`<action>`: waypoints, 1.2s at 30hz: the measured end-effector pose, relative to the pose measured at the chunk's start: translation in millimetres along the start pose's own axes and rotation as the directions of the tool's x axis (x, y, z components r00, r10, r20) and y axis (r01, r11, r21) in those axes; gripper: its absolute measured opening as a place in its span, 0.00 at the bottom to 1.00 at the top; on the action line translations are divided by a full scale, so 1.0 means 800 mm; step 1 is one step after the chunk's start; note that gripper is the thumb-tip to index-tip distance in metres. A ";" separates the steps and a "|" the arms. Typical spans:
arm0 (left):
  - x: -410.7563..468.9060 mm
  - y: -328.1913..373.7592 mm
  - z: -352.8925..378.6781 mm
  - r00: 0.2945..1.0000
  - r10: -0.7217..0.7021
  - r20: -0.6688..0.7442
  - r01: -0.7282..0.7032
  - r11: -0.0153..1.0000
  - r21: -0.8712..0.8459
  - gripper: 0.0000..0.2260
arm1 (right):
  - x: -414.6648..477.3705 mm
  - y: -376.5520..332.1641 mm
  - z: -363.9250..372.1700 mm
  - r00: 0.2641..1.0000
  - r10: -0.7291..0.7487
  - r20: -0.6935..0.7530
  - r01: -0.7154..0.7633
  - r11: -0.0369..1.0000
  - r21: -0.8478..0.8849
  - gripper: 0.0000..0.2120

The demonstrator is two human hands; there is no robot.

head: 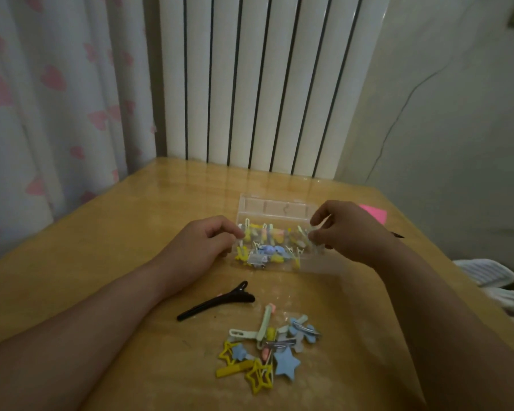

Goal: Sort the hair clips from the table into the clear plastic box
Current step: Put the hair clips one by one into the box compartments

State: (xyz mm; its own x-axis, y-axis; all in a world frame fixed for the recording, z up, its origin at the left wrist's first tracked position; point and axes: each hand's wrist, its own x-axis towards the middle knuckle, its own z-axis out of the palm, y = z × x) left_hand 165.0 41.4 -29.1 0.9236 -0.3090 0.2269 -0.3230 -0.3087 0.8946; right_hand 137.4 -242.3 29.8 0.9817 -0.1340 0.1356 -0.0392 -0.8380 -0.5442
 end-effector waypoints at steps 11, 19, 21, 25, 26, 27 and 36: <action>0.001 -0.001 0.000 1.000 0.008 0.001 -0.008 1.000 -0.004 0.09 | -0.003 -0.010 0.020 0.996 0.016 0.088 0.006 0.969 -0.246 0.06; -0.001 0.002 0.000 1.000 0.012 -0.003 -0.012 1.000 0.023 0.10 | -0.003 -0.012 0.022 0.996 -0.002 0.092 0.023 0.972 -0.233 0.05; -0.001 0.002 0.000 1.000 0.012 0.000 -0.012 1.000 0.024 0.10 | -0.004 -0.013 0.019 0.997 -0.021 0.074 0.037 0.976 -0.215 0.04; 0.000 0.000 -0.001 1.000 0.010 -0.003 -0.010 1.000 0.015 0.09 | -0.012 -0.031 0.006 0.987 -0.152 0.056 0.158 0.981 -0.114 0.03; 0.000 0.000 -0.001 1.000 0.010 -0.001 -0.010 1.000 0.018 0.09 | -0.016 -0.040 0.001 0.975 -0.201 0.093 0.209 0.974 -0.084 0.02; 0.000 0.000 -0.001 1.000 0.010 0.001 -0.010 1.000 0.020 0.09 | -0.021 -0.049 -0.004 0.955 -0.249 0.159 0.261 0.964 -0.058 0.01; 0.000 0.001 0.000 1.000 0.020 -0.004 -0.020 1.000 0.000 0.09 | -0.064 -0.112 0.016 0.542 -0.172 0.822 0.512 0.844 -0.161 0.12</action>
State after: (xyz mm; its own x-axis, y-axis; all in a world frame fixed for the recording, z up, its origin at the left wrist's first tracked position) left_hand 165.1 41.2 -28.3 0.9176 -0.3117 0.2465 -0.3418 -0.3024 0.8898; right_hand 93.2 -153.3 61.2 0.6926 0.5065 -0.5135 0.4396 -0.8609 -0.2562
